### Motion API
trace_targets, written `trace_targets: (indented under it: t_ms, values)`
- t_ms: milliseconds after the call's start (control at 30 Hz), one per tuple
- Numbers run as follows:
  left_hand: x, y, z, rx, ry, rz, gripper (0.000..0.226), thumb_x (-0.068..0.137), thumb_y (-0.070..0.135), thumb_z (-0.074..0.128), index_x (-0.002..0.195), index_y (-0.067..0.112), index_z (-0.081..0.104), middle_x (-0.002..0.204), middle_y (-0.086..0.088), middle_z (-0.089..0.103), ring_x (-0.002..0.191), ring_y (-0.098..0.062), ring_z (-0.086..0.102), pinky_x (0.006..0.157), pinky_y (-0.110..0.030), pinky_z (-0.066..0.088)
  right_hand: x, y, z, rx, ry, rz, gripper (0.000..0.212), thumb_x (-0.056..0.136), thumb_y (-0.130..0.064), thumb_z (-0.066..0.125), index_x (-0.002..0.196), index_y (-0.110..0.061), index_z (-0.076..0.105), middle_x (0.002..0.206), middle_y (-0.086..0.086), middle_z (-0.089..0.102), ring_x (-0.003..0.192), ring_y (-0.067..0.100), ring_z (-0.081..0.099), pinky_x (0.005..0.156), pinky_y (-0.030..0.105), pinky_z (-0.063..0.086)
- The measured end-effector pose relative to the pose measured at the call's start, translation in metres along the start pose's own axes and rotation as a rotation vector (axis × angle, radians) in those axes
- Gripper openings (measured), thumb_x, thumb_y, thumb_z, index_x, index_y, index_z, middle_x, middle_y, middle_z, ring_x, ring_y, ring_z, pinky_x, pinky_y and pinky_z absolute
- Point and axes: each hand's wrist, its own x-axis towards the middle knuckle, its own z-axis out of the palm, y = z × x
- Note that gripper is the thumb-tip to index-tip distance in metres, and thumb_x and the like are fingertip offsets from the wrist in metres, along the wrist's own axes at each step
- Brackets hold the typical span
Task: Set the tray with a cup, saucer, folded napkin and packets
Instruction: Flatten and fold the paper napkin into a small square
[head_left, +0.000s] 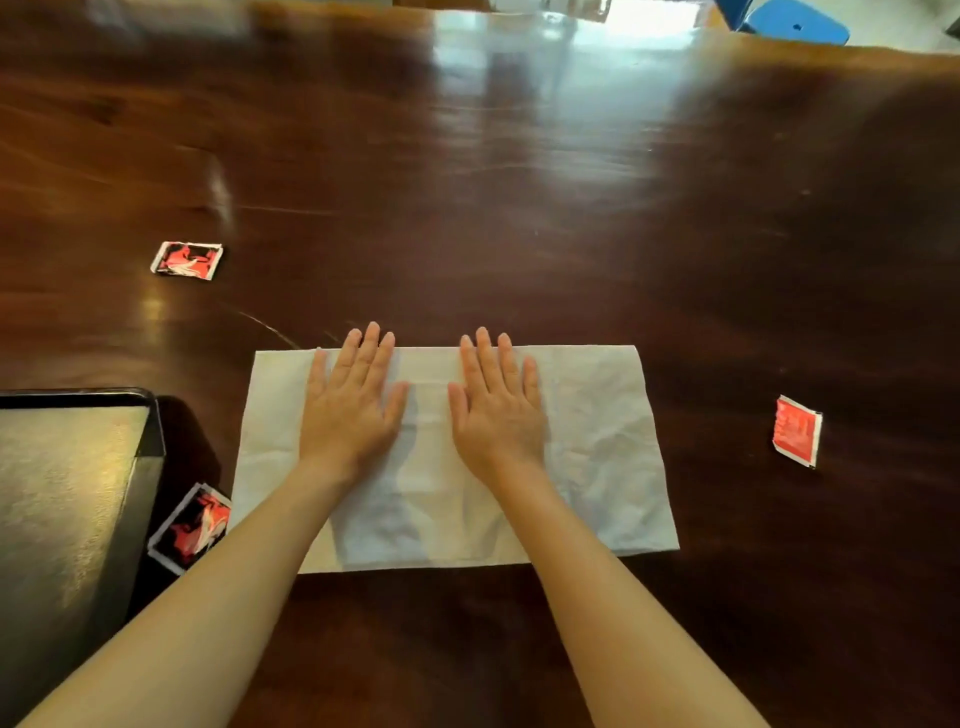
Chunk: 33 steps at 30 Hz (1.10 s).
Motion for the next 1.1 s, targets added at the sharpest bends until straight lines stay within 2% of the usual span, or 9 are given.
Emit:
trace_targets:
  t_ms: [167, 300, 467, 533, 600, 667, 800, 967, 1100]
  values:
    - [-0.010, -0.050, -0.009, 0.010, -0.029, -0.087, 0.078, 0.088, 0.063, 0.009, 0.150, 0.016, 0.014, 0.159, 0.000, 0.008, 0.146, -0.012, 0.002, 0.118, -0.035, 0.000, -0.013, 0.059, -0.015, -0.030, -0.027, 0.142, 0.060, 0.094, -0.044, 0.011, 0.150, -0.024, 0.004, 0.160, -0.004, 0.001, 0.147, 0.015, -0.005, 0.119, 0.039, -0.004]
    - [-0.010, -0.057, -0.011, 0.013, -0.030, -0.074, 0.077, 0.089, 0.062, 0.010, 0.150, 0.016, 0.012, 0.159, 0.000, 0.007, 0.146, -0.011, 0.000, 0.118, -0.032, -0.003, -0.023, 0.106, -0.029, -0.093, 0.004, 0.243, 0.069, 0.089, -0.049, 0.002, 0.150, -0.016, 0.006, 0.160, 0.000, 0.004, 0.147, 0.015, -0.001, 0.119, 0.038, 0.000]
    - [-0.005, -0.056, -0.016, -0.027, -0.074, -0.079, 0.080, 0.086, 0.063, 0.004, 0.150, 0.015, 0.009, 0.159, -0.002, 0.003, 0.146, -0.014, -0.004, 0.117, -0.034, -0.006, -0.020, 0.124, -0.043, -0.189, -0.050, 0.264, 0.064, 0.096, -0.046, 0.010, 0.150, -0.012, 0.001, 0.160, 0.004, 0.000, 0.147, 0.018, -0.004, 0.120, 0.042, -0.002]
    - [-0.011, -0.037, -0.022, -0.057, -0.031, -0.080, 0.075, 0.088, 0.056, 0.003, 0.149, 0.013, 0.012, 0.159, -0.005, 0.007, 0.146, -0.018, 0.000, 0.116, -0.036, -0.004, -0.021, 0.102, -0.050, -0.159, 0.024, 0.299, 0.064, 0.097, -0.042, 0.014, 0.149, -0.006, 0.007, 0.159, 0.011, 0.006, 0.147, 0.024, 0.003, 0.120, 0.044, 0.000]
    - [-0.033, 0.003, -0.024, -0.128, 0.027, -0.061, 0.066, 0.093, 0.046, 0.007, 0.149, 0.011, 0.015, 0.158, -0.006, 0.010, 0.146, -0.020, 0.004, 0.117, -0.037, -0.002, -0.032, 0.056, -0.044, -0.024, 0.041, 0.175, 0.066, 0.093, -0.039, 0.011, 0.148, -0.003, 0.011, 0.158, 0.015, 0.009, 0.146, 0.028, 0.006, 0.118, 0.040, -0.004]
    - [-0.064, 0.039, -0.016, -0.175, -0.017, -0.070, 0.062, 0.096, 0.043, 0.006, 0.148, 0.012, 0.014, 0.157, -0.004, 0.008, 0.146, -0.020, 0.006, 0.116, -0.034, -0.006, -0.053, 0.004, -0.022, 0.016, -0.077, -0.010, 0.061, 0.095, -0.035, 0.013, 0.148, -0.006, 0.010, 0.158, 0.012, 0.007, 0.147, 0.025, 0.003, 0.117, 0.038, -0.010]
    - [-0.090, 0.037, 0.005, -0.059, -0.085, -0.068, 0.062, 0.095, 0.049, 0.009, 0.149, 0.017, 0.013, 0.157, -0.003, 0.009, 0.145, -0.019, 0.010, 0.117, -0.038, 0.000, -0.070, -0.012, -0.002, -0.037, -0.110, -0.089, 0.060, 0.094, -0.039, 0.028, 0.146, -0.010, 0.025, 0.156, 0.007, 0.021, 0.145, 0.023, 0.017, 0.114, 0.042, 0.007]
    - [-0.090, -0.014, 0.002, -0.012, -0.050, -0.132, 0.070, 0.090, 0.060, 0.007, 0.149, 0.024, -0.001, 0.158, 0.004, -0.006, 0.145, -0.013, -0.009, 0.116, -0.030, -0.012, -0.077, 0.055, -0.014, -0.042, -0.101, 0.021, 0.065, 0.092, -0.049, 0.009, 0.148, -0.021, -0.004, 0.157, -0.004, -0.010, 0.145, 0.014, -0.014, 0.116, 0.034, -0.013]
    - [-0.099, -0.043, -0.005, 0.004, -0.094, -0.046, 0.069, 0.093, 0.057, 0.014, 0.150, 0.019, 0.004, 0.158, 0.000, -0.002, 0.146, -0.012, -0.008, 0.116, -0.026, -0.013, -0.084, 0.105, -0.028, -0.116, -0.096, 0.124, 0.068, 0.089, -0.054, 0.002, 0.147, -0.021, -0.011, 0.158, -0.003, -0.012, 0.144, 0.013, -0.016, 0.114, 0.030, -0.018]
